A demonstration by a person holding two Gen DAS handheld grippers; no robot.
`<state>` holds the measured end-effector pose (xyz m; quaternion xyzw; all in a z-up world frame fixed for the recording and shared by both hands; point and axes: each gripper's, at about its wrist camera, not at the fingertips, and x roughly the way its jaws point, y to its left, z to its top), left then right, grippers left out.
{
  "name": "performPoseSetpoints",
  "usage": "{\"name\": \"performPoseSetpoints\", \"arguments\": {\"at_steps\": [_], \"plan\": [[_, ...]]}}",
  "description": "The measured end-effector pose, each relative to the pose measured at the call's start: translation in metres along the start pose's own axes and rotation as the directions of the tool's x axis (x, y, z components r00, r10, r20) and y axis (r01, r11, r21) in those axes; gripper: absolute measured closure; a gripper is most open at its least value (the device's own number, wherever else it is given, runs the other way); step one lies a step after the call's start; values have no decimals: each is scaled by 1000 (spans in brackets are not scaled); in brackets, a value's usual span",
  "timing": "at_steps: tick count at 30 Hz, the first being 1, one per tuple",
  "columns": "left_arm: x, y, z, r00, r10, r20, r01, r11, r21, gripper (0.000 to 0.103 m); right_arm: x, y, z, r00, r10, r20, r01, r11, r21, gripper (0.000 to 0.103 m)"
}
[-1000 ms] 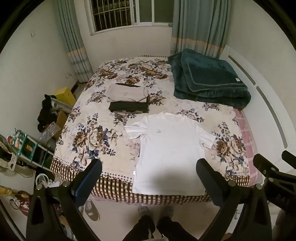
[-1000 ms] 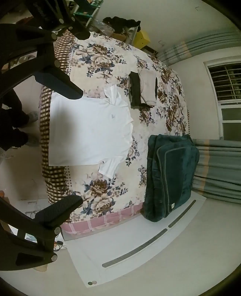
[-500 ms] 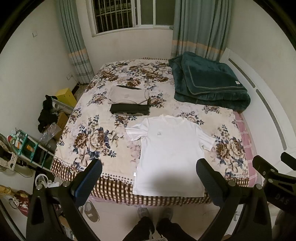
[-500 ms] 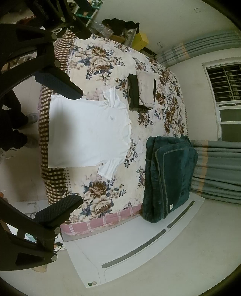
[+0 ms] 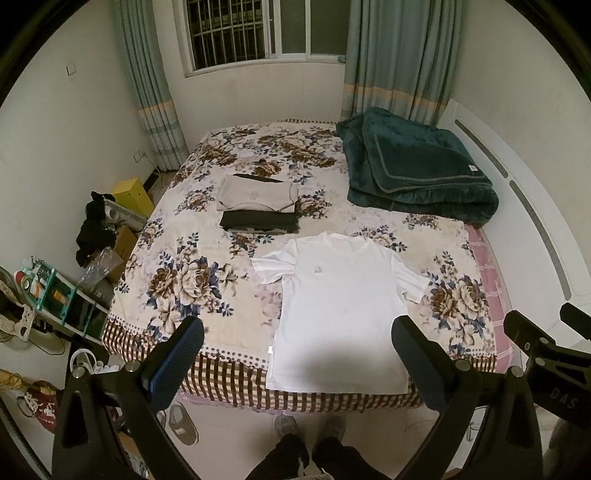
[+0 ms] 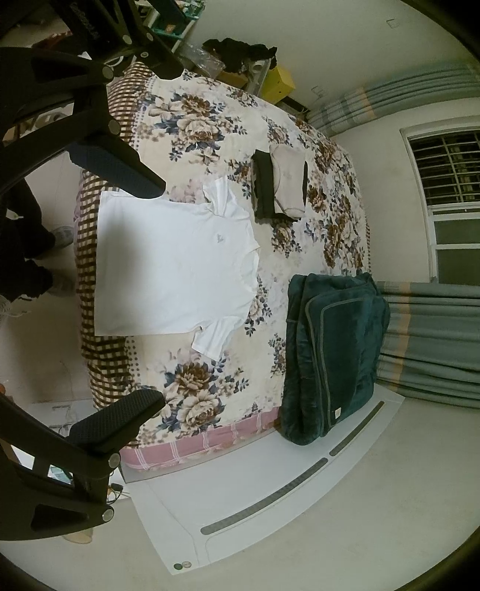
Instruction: Fold small clothes
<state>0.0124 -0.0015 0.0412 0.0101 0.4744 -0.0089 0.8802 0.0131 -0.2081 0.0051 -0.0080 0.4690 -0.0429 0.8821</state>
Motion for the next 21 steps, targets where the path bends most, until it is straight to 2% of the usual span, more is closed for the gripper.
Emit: {"name": "performPoseSetpoints", "arguments": {"at_steps": [21], "plan": [[-5, 1, 3, 1000, -7, 12, 7, 1000, -5, 0, -5, 4, 0, 1000, -1, 9, 2, 1000, -6, 0]]}}
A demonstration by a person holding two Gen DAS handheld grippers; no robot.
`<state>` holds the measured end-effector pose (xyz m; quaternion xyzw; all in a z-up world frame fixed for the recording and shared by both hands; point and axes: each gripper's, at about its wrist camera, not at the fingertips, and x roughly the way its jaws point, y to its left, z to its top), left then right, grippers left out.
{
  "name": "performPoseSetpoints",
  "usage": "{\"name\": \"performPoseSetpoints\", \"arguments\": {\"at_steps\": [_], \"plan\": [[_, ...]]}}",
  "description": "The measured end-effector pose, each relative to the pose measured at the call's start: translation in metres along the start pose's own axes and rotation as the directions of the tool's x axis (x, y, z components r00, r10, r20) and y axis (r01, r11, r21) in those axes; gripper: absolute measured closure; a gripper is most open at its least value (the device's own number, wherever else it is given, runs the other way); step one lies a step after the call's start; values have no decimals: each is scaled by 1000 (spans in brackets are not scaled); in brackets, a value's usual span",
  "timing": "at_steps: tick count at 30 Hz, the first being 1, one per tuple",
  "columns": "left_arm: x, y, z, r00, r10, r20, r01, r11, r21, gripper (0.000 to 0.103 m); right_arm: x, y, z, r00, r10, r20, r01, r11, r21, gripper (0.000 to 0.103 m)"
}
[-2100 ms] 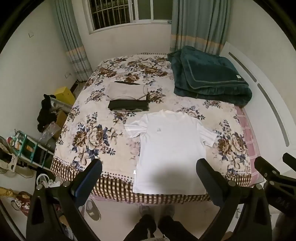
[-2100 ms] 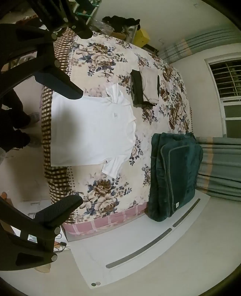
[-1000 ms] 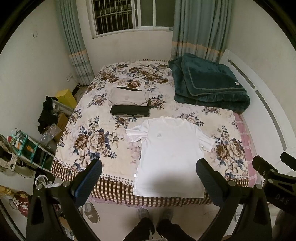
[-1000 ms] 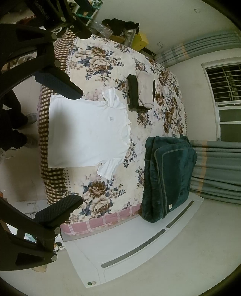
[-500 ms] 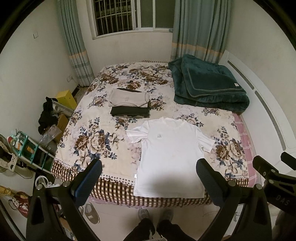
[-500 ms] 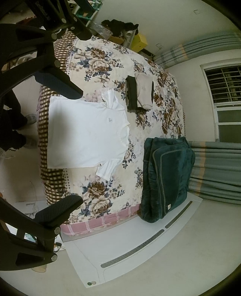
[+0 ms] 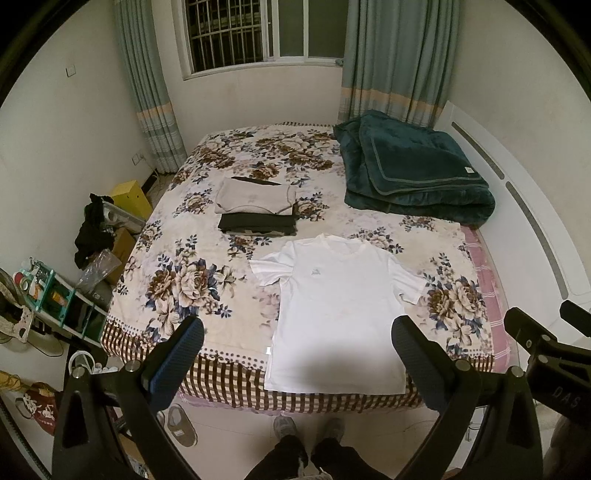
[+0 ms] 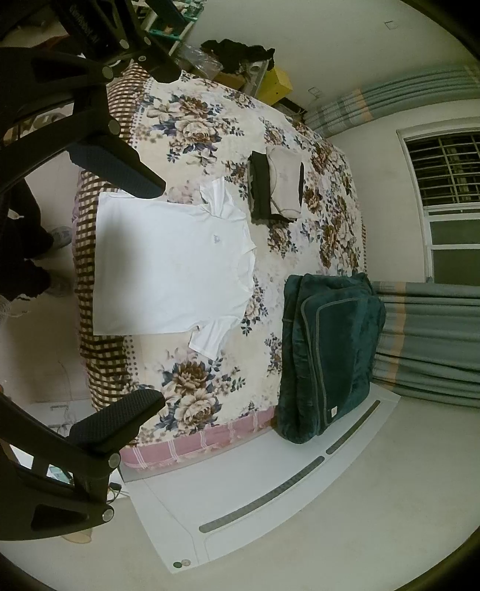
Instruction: Fold small clothes
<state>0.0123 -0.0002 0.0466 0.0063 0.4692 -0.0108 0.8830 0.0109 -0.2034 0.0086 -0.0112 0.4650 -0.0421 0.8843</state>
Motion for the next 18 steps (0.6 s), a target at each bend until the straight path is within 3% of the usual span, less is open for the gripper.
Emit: {"name": "performPoseSetpoints", "arguments": {"at_steps": [18], "plan": [[-1, 2, -6, 1000, -3, 8, 3, 1000, 1, 0, 2, -1, -7, 1000, 0, 7, 0, 1000, 5, 0]]}}
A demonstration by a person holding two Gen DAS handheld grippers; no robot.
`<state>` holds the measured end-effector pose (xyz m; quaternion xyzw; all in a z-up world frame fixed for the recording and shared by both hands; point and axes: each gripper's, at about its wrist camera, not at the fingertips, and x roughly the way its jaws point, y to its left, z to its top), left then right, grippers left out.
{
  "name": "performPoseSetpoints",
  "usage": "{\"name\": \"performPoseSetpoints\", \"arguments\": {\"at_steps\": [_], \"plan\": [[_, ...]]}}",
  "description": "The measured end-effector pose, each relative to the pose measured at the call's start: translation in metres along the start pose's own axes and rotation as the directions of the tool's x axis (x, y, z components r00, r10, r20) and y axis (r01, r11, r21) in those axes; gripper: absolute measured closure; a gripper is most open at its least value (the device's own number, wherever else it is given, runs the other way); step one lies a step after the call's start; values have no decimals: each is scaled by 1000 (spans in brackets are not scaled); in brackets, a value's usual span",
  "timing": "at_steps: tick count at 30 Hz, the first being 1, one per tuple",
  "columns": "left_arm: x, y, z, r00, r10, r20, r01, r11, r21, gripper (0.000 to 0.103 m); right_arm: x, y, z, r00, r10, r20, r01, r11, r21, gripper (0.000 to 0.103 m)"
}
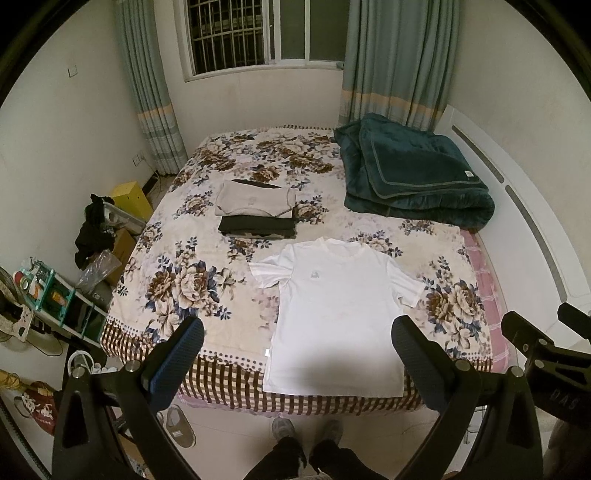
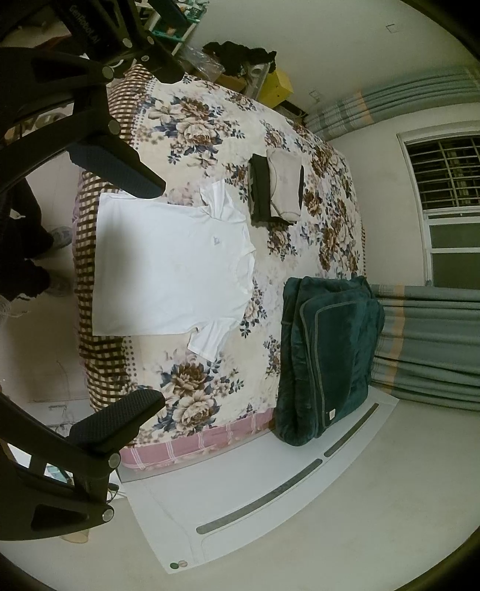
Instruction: Fold small clothes
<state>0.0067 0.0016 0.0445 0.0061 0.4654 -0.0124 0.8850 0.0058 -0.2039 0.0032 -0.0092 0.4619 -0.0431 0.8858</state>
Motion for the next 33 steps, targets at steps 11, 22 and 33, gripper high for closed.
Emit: {"name": "performPoseSetpoints", "arguments": {"at_steps": [11, 22, 33], "plan": [[-4, -3, 11, 1000, -8, -4, 8, 1000, -2, 0, -4, 2, 0, 1000, 5, -8, -4, 1000, 11, 0], [119, -11, 50, 992, 121, 31, -121, 993, 11, 0, 102, -31, 31, 992, -3, -129, 34, 971, 238, 0], [349, -36, 37, 948, 262, -183, -271, 962, -28, 0, 414, -214, -26, 935, 192, -300, 56, 751, 658, 2]]}}
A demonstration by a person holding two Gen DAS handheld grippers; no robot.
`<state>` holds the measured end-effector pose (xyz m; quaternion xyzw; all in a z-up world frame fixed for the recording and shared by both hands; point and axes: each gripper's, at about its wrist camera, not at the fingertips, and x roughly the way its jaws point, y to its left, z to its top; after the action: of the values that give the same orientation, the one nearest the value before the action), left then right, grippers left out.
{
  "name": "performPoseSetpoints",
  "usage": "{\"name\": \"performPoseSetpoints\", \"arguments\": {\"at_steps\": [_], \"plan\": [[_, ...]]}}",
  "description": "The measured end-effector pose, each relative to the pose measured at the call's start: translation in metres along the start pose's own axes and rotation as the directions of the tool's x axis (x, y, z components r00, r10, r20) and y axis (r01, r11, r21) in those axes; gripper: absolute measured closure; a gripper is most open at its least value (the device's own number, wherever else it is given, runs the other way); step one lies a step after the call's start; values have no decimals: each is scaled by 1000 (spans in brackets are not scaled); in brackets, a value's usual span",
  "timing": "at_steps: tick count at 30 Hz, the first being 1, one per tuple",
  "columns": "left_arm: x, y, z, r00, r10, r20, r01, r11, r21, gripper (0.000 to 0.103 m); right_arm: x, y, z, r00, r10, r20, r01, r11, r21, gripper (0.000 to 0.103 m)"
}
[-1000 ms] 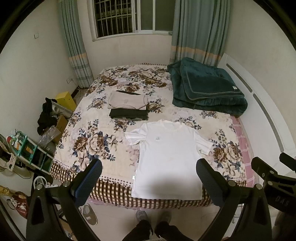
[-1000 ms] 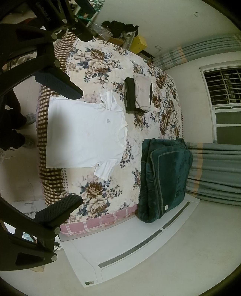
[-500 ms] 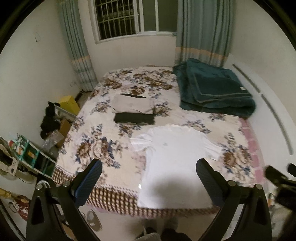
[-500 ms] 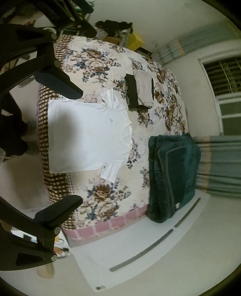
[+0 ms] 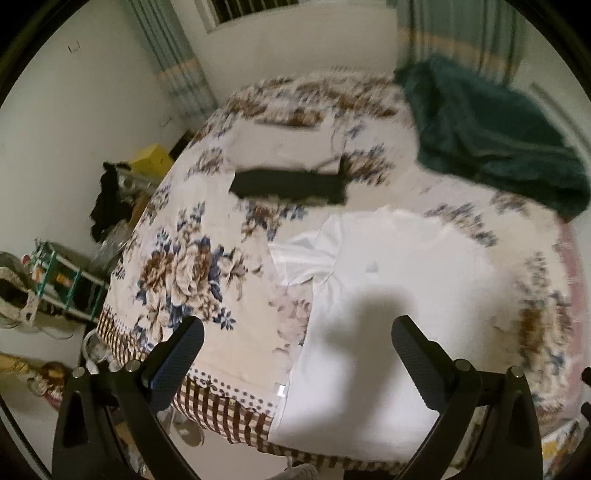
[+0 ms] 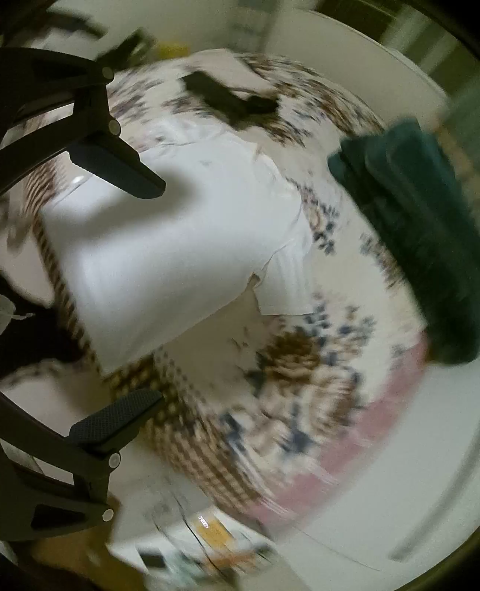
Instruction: Fold small clothes
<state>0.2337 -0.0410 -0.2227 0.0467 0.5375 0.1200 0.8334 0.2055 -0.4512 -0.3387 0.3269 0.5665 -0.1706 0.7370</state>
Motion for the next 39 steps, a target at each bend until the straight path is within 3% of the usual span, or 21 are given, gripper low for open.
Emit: {"name": "performPoseSetpoints", "arguments": {"at_steps": [4, 9, 15, 18, 19, 20, 22, 26, 31, 33, 35, 37, 39], "plan": [[76, -24, -4, 995, 64, -77, -64, 998, -6, 0, 116, -48, 64, 992, 98, -78, -84, 982, 170, 10], [159, -49, -17, 983, 96, -155, -103, 994, -41, 0, 244, -86, 135, 981, 184, -61, -158, 941, 300, 10], [234, -84, -27, 980, 57, -191, -68, 996, -51, 0, 348, -74, 218, 976, 205, -74, -184, 956, 229, 10], [259, -105, -30, 980, 35, -194, -41, 999, -32, 0, 371, -58, 240, 968, 235, -83, -216, 958, 186, 12], [267, -111, -31, 979, 25, -200, -31, 999, -24, 0, 369, -52, 243, 967, 245, -73, -231, 959, 166, 28], [272, -114, -29, 979, 19, -201, -24, 999, -22, 0, 369, -44, 248, 965, 252, -67, -242, 961, 131, 62], [278, -123, -26, 980, 3, -198, -6, 1000, -19, 0, 365, -30, 257, 973, 223, -56, -218, 972, 94, 99], [278, -137, -17, 986, -12, -165, 13, 1000, 5, 0, 346, -20, 281, 982, 186, 42, -188, 979, 74, 101], [277, -145, -5, 987, -32, -157, 34, 999, 12, 0, 350, -12, 290, 994, 106, 11, -106, 994, 39, 101], [276, -147, -4, 987, -33, -155, 35, 999, 14, 0, 355, -25, 285, 995, 82, -50, -77, 992, 97, 88], [274, -145, -5, 987, -40, -154, 42, 999, 7, 0, 347, -49, 268, 993, 100, -68, -86, 978, 192, 51], [274, -141, -8, 985, -46, -167, 46, 999, -4, 0, 336, -72, 241, 987, 144, -65, -119, 949, 291, 45], [274, -136, -14, 982, -50, -182, 47, 999, -19, 0, 333, -89, 204, 969, 238, -74, -194, 906, 376, 44]]}}
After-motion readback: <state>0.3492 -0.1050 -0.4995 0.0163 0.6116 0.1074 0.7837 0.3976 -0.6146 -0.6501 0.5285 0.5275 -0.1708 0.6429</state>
